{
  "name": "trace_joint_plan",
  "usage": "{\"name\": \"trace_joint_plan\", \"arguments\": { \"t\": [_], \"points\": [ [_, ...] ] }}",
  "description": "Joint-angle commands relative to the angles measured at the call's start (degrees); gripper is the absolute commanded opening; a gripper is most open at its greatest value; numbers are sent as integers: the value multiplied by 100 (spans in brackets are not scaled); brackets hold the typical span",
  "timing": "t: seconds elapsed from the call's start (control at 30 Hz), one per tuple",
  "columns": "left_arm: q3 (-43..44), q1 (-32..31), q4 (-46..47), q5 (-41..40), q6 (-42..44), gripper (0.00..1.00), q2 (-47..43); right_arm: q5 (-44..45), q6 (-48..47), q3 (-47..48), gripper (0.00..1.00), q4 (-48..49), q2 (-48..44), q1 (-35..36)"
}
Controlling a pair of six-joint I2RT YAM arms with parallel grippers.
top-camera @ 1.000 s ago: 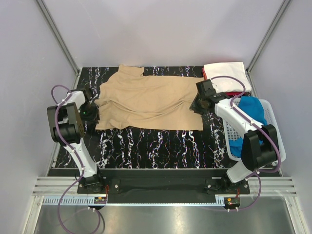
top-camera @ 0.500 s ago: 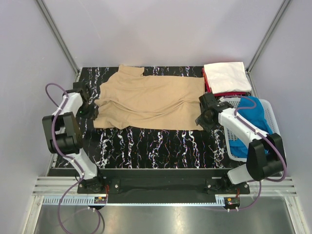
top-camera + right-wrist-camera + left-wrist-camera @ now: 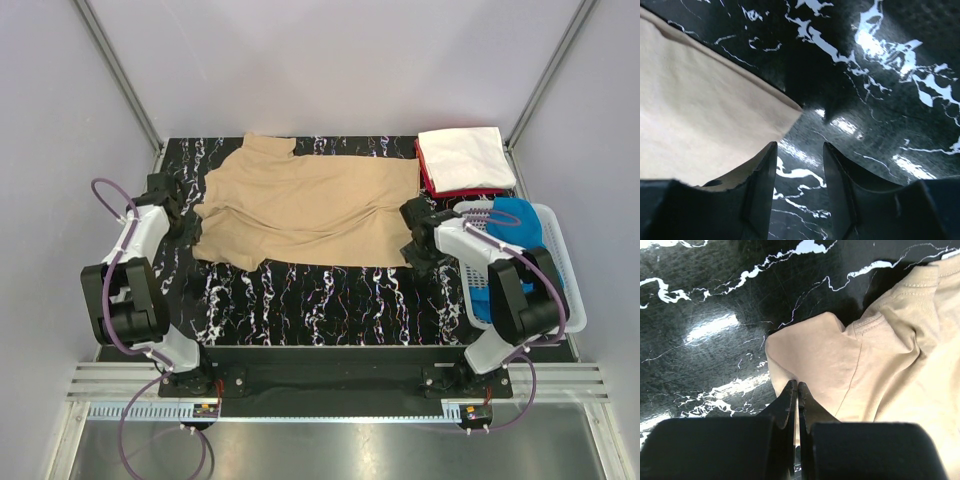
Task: Fold and stack the t-shirts
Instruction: Flatten the tshirt out
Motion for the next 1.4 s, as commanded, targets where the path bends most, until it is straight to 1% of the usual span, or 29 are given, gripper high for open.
{"name": "trace_joint_plan", "arguments": {
  "t": [0.0, 0.3, 0.43, 0.47, 0.53, 0.57, 0.6, 0.63, 0.67, 0.77, 0.83, 0.87, 0.9, 0.93, 0.97, 1.0, 1.2, 1.23, 1.3, 1.37],
  "points": [
    [-59, -11, 318, 194, 158, 0, -195, 427, 307, 336, 49, 172, 266, -10],
    [-94, -2, 388, 212, 185, 0, -292, 682, 281, 407, 46, 321, 803, -1],
    [-85, -2, 388, 133, 141, 0, -380, 647, 342, 311, 42, 348, 900, -10],
    [-76, -11, 388, 124, 141, 0, -406, 647, 378, 276, 38, 374, 900, -1],
    [-50, -2, 388, 132, 158, 0, -441, 674, 387, 179, 25, 444, 900, -1],
    [-32, -2, 379, 141, 193, 0, -476, 691, 378, 144, 11, 496, 900, -1],
    [-15, -2, 388, 133, 202, 0, -494, 778, 343, 126, 4, 506, 874, -10],
    [11, -2, 397, 115, 228, 0, -564, 805, 238, 143, 0, 506, 848, -10],
    [29, -2, 397, 98, 246, 0, -599, 840, 124, 169, 0, 488, 804, -10],
    [222, 7, 388, 62, 403, 0, -774, 955, -508, 284, 0, 462, 313, -10],
    [459, -2, 371, 54, 492, 0, -915, 955, -1123, 433, 0, 462, -284, -10],
    [538, 7, 353, 53, 527, 0, -1125, 955, -1343, 512, 0, 453, -495, -10],
    [687, 7, 353, 19, 527, 0, -1258, 938, -1562, 713, 0, 392, -898, -10],
    [749, -2, 344, 1, 475, 0, -1563, 920, -1956, 836, 0, 331, -1110, -10],
    [793, -2, 344, 1, 414, 0, -1732, 876, -2099, 959, 0, 208, -1313, -10],
    [907, -2, 344, 53, 370, 0, -1881, 702, -2379, 1213, 0, 163, -1698, -10],
    [1496, -2, 344, 413, 150, 0, -3121, 130, -3145, 2031, 0, 14, -3026, -1],
    [1541, -2, 344, 440, 10, 0, -3427, 42, -3225, 2111, 0, -4, -3168, -1],
    [1707, -2, 353, 519, -105, 0, -3701, -143, -3331, 2348, 0, -74, -3597, -1],
    [1865, -2, 344, 624, -219, 0, -4017, -284, -3366, 2516, 0, -188, -3819, -10]
  ]
}}
